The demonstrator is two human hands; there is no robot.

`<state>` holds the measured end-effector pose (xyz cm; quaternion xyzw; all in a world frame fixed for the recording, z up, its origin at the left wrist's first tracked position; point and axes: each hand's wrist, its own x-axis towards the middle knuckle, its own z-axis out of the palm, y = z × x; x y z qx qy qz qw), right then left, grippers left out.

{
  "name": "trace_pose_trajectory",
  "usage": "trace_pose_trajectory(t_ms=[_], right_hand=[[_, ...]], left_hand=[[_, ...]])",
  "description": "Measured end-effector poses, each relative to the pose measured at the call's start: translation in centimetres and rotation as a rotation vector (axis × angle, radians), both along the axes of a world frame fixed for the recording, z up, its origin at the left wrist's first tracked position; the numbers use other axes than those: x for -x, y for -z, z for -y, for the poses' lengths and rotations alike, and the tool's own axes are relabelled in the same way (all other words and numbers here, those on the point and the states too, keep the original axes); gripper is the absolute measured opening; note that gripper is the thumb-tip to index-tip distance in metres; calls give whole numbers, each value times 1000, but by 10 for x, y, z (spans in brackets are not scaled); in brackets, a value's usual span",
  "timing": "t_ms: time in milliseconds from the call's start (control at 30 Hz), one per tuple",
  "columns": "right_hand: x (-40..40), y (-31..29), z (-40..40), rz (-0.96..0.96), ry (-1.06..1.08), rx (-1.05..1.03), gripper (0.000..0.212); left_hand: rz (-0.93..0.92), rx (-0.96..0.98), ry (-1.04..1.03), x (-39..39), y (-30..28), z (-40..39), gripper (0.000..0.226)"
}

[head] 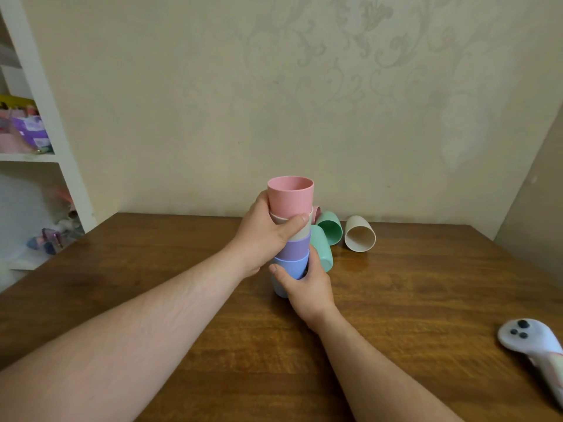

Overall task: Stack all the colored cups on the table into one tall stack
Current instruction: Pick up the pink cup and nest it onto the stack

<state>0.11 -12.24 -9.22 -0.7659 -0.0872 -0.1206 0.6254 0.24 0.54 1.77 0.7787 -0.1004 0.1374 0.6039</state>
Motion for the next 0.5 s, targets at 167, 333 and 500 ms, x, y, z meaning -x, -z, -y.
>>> trace_pose_trajectory(t_ms=[167, 333, 500], right_hand=[[1, -1, 2, 7, 4, -5, 71], [1, -3, 5, 5, 24, 2, 71], [1, -4, 1, -1, 17, 26, 76]], left_hand=[[21, -128, -43, -2, 10, 3, 79], [29, -257, -46, -5, 5, 4, 88], [31, -263, -56, -7, 3, -2, 88]])
